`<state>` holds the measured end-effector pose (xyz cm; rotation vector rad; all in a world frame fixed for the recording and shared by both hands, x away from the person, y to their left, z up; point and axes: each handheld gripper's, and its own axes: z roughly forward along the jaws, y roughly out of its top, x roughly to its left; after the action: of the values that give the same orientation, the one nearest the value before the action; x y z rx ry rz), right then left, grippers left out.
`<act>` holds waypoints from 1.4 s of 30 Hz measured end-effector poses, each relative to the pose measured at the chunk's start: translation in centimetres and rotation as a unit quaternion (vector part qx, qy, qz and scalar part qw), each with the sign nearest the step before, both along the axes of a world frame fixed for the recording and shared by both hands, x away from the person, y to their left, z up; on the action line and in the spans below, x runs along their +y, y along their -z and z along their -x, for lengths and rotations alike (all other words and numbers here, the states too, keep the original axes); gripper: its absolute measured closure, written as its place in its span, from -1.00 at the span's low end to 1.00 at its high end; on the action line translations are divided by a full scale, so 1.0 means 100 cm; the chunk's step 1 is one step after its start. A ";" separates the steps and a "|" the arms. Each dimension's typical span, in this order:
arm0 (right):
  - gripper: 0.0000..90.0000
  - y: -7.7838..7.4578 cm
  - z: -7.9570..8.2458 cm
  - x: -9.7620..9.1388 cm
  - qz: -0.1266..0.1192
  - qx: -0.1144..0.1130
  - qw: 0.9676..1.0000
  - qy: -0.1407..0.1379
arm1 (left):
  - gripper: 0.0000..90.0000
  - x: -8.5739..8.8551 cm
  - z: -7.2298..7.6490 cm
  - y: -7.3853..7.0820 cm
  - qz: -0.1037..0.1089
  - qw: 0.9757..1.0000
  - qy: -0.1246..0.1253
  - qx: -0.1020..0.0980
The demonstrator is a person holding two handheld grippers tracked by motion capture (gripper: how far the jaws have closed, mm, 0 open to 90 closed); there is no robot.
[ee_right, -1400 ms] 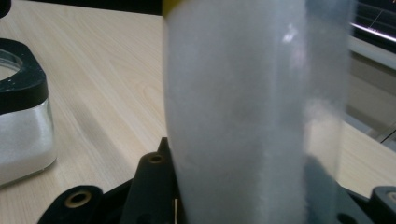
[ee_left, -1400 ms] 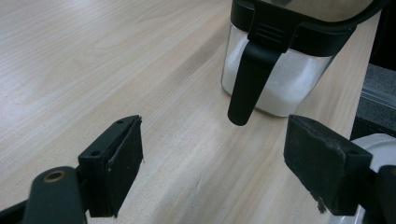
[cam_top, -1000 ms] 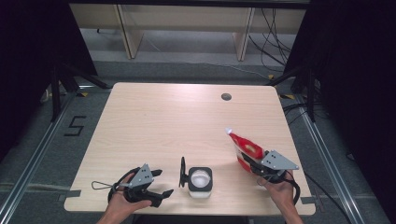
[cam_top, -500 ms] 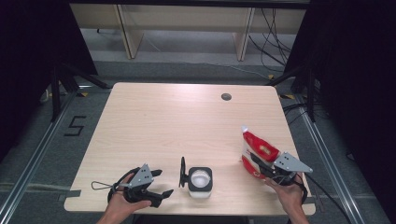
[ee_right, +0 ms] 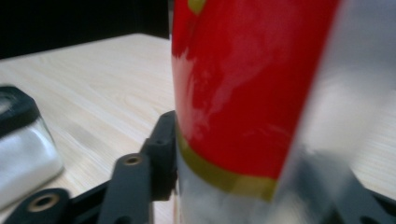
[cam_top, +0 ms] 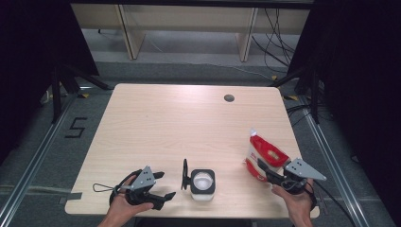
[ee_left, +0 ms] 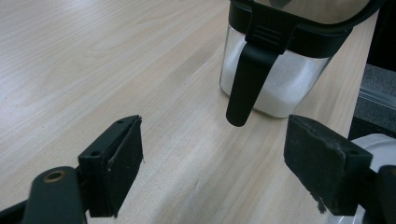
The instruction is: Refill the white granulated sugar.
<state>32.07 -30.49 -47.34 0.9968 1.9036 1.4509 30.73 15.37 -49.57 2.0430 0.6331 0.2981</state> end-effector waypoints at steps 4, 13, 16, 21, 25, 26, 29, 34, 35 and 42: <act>-0.04 -0.002 0.011 -0.002 0.002 0.004 1.000 0.016 | -0.57 -0.002 0.002 0.001 0.012 1.000 -0.010 0.009; -0.25 -0.003 0.024 0.000 0.000 0.019 0.999 0.043 | -0.57 0.000 0.000 0.000 0.004 1.000 -0.008 0.007; -0.28 -0.002 0.028 -0.003 0.003 0.015 0.999 0.040 | -0.57 -0.001 0.001 0.000 0.014 1.000 -0.009 0.007; -0.39 -0.001 0.034 -0.006 0.010 0.022 0.999 0.042 | -0.57 0.001 0.000 -0.003 0.012 1.000 -0.004 0.001; -0.42 -0.002 0.039 -0.007 0.003 0.030 0.998 0.049 | -0.57 0.002 0.001 -0.004 0.013 1.000 -0.014 0.007; -0.43 -0.001 0.040 -0.007 0.008 0.020 0.998 0.054 | -0.57 0.002 0.001 -0.004 0.013 1.000 -0.014 0.007; -0.45 0.000 0.043 -0.007 0.008 0.027 0.998 0.061 | -0.57 0.002 0.002 -0.006 0.018 1.000 -0.009 0.006; -0.45 0.001 0.049 -0.007 0.012 0.036 0.998 0.059 | -0.56 0.000 0.004 -0.008 0.035 0.999 -0.009 0.017; -0.45 0.000 0.050 -0.007 0.025 0.036 0.997 0.057 | -0.56 0.000 0.004 -0.010 0.032 0.999 -0.008 0.021; -0.46 0.000 0.060 -0.004 0.021 0.053 0.997 0.060 | -0.56 0.000 0.006 -0.018 0.046 0.999 -0.002 0.016</act>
<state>26.12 -30.93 -47.38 1.1684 1.9053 1.3071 30.14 15.33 -47.76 1.9612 0.6596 0.2346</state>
